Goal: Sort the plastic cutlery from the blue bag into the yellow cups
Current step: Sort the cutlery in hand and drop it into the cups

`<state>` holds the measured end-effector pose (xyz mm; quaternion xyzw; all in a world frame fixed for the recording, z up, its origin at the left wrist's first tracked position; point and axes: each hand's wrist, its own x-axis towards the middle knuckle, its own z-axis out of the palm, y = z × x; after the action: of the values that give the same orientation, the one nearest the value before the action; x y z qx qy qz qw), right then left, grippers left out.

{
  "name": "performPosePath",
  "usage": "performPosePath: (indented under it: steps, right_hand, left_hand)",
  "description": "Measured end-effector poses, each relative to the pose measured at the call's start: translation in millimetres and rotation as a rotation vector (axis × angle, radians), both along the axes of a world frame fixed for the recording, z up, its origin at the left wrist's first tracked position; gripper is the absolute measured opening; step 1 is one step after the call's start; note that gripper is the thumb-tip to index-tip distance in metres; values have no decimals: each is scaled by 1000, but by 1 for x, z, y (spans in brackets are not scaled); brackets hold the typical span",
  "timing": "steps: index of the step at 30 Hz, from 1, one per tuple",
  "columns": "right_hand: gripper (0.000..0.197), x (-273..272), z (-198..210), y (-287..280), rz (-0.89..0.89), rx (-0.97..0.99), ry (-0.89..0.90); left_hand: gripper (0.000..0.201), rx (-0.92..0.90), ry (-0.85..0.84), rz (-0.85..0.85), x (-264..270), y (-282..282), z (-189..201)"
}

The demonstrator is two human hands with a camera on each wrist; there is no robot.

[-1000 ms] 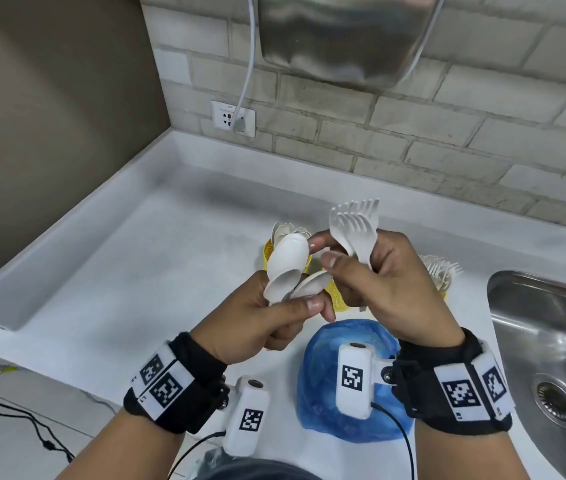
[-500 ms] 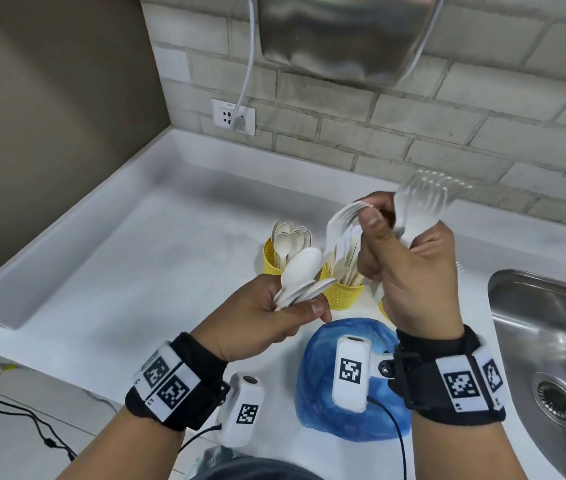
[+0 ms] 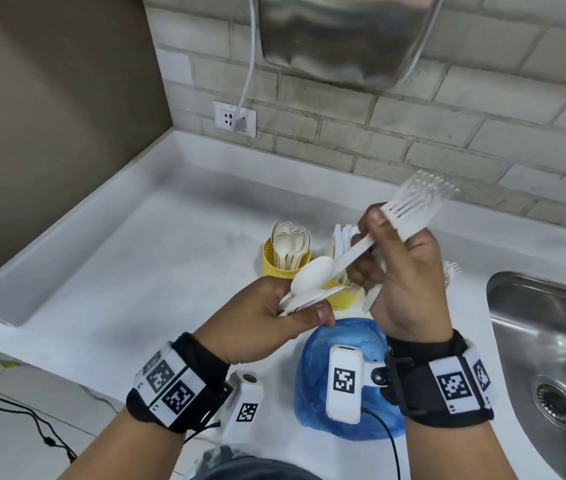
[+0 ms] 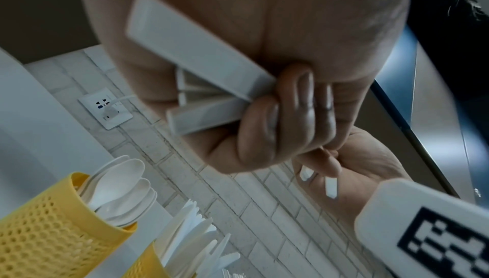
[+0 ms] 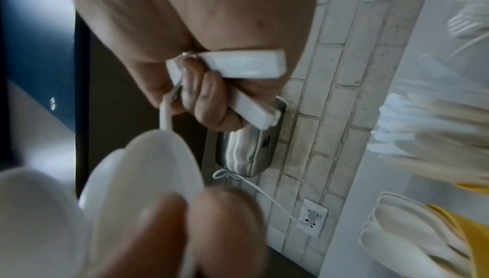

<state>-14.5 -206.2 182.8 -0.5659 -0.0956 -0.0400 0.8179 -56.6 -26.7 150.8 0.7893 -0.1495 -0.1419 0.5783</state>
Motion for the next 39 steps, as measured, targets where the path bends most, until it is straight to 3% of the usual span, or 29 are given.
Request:
performPosePath:
  steps: [4,7,10,13,18,22,25,27,30,34,37,39]
  right_hand:
    - [33,9,3,-9,-69,378,115]
    - [35,12,1,-12,-196,458,155]
    - [39,7,3,-7,-286,394,111]
    - [37,-1,7,3,-336,271,0]
    - [27,-12,1,24,-216,45,-240]
    - [30,-19,-12,39,-82,-103,-227]
    - [38,-24,-22,45,-28,-121,-141]
    - [40,-25,-28,47,-39,-154,-147]
    - [39,-26,-33,47,-60,-195,-167]
    - [40,-26,-30,47,-33,-151,-117]
    - [37,-22,-27,41,-74,-216,-134]
    - [22,-15,-26,33,-121,-330,-143]
  left_hand:
    - [25,16,0,44,1,-1,1]
    - [36,-86,63,154,4,-3,-2]
    - [49,-261,127,256,8,-6,-7]
    - [53,-253,170,301,11,-6,-9]
    - [37,-486,424,307,14,-13,-10]
    - [38,-575,486,315,17,-13,-11]
    - [28,-604,502,355,19,-11,-10]
    - [27,-607,508,376,20,-8,-9]
    - [42,-600,510,384,19,-8,-11]
    - [40,-583,489,345,18,-8,-10]
    - [38,-438,381,290,15,-7,-7]
    - [36,-316,276,298,13,-5,-5]
